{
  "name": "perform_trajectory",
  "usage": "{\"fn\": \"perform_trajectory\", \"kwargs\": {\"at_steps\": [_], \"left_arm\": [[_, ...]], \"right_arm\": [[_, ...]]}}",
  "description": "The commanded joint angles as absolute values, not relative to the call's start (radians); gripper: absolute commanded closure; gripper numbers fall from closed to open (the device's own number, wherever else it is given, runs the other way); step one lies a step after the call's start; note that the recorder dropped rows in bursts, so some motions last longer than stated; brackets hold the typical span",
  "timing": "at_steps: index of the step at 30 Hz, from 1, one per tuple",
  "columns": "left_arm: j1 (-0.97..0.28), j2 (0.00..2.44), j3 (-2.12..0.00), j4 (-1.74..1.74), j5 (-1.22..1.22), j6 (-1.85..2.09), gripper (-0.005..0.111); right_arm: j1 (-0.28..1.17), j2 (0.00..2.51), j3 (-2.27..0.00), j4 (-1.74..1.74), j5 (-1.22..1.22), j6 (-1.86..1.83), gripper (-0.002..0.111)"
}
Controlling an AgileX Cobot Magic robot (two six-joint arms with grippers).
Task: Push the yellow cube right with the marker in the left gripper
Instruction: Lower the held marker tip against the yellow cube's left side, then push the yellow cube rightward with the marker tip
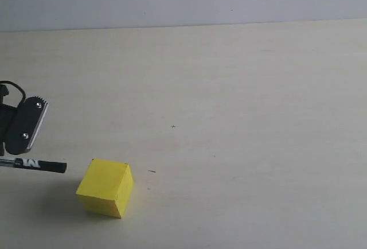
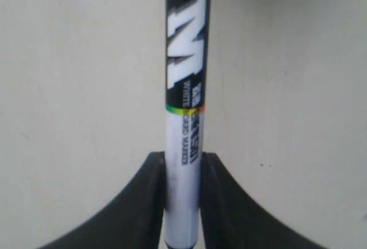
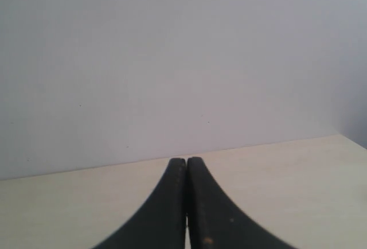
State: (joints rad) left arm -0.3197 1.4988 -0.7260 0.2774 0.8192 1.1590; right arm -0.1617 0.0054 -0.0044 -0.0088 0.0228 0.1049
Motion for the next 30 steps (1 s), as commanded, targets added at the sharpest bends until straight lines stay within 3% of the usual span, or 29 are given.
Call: {"fn": "perform_trajectory", "kwargs": {"at_steps": [1,6,18,30], "left_arm": [[-0.242,1.502,-0.713,0.281,0.856,1.153,0.107],[-0.261,1.502,-0.711,0.254,0.832,1.212,0.107],[-0.448,1.542,-0.727,0.152,0.719,1.252,0.107],[-0.330,1.548,-0.725,0.224,0.840,1.180,0.107]], "right_arm": [[-0.168,0.000,0.000,-0.007,0.020,0.103,0.108],[-0.168,0.000,0.000,-0.007,0.020,0.103,0.108],[-0.168,0.000,0.000,-0.007,0.020,0.103,0.108],[-0.168,0.000,0.000,-0.007,0.020,0.103,0.108]]}}
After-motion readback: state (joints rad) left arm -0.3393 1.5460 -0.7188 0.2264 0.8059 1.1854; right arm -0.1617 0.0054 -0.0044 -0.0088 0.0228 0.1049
